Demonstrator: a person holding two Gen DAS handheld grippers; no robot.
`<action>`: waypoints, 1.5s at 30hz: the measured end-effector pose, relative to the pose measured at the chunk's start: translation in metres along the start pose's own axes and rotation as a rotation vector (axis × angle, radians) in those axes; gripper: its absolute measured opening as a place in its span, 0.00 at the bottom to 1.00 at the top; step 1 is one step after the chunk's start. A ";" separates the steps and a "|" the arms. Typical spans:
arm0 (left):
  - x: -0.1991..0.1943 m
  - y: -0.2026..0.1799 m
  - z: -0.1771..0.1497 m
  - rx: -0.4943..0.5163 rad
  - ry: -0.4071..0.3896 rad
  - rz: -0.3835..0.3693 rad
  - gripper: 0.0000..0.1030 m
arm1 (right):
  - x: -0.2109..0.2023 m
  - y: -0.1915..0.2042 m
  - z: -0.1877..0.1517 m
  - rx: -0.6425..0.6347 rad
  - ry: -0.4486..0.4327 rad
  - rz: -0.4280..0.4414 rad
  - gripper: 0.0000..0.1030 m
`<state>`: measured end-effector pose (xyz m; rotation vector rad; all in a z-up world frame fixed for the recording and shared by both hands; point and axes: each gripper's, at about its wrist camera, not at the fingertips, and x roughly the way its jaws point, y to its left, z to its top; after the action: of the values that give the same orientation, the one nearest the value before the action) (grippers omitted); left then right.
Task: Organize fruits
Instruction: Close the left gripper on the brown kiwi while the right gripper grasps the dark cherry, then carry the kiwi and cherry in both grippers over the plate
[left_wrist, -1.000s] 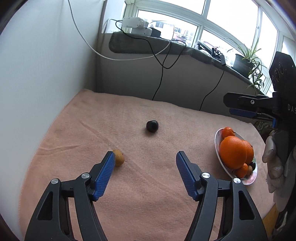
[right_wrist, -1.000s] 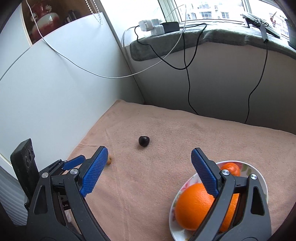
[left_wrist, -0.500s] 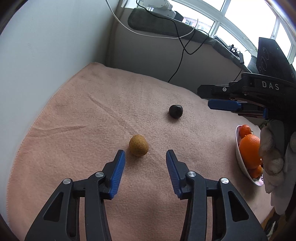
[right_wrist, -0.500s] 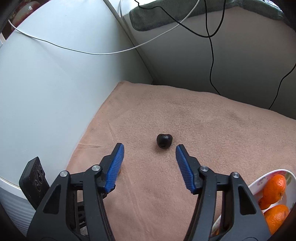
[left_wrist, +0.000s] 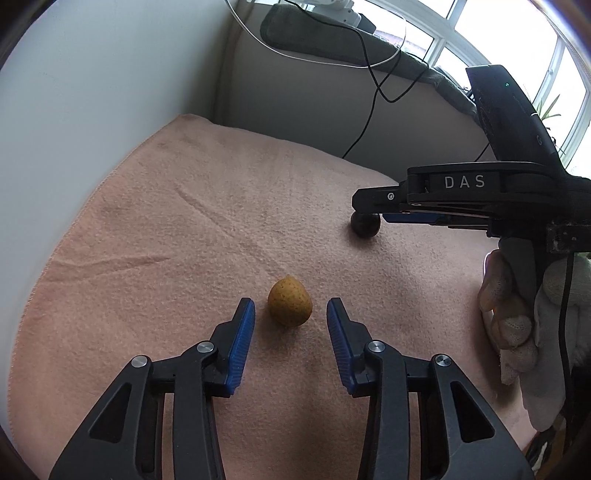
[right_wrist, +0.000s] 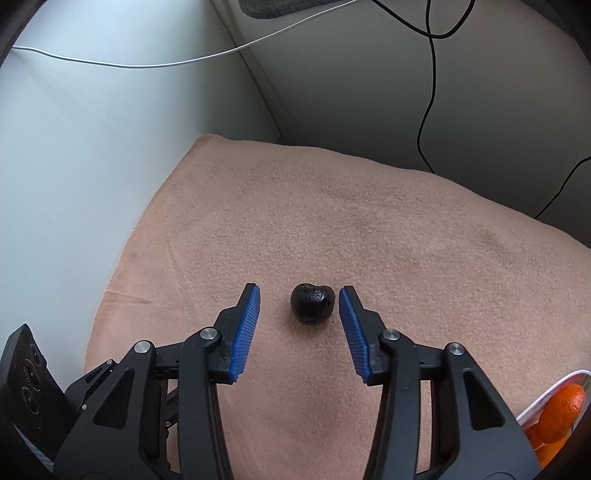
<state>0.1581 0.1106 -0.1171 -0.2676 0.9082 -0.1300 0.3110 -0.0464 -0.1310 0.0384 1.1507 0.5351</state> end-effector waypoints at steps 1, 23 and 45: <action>0.001 0.000 0.000 -0.001 0.002 0.001 0.36 | 0.003 0.000 0.002 0.002 0.001 -0.005 0.43; -0.007 -0.012 0.009 0.037 -0.030 0.025 0.23 | -0.001 0.005 -0.008 -0.030 -0.016 -0.005 0.27; -0.036 -0.109 0.008 0.172 -0.101 -0.099 0.23 | -0.131 -0.048 -0.063 -0.011 -0.208 0.034 0.27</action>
<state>0.1428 0.0155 -0.0536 -0.1576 0.7788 -0.2828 0.2354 -0.1583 -0.0597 0.1018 0.9451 0.5545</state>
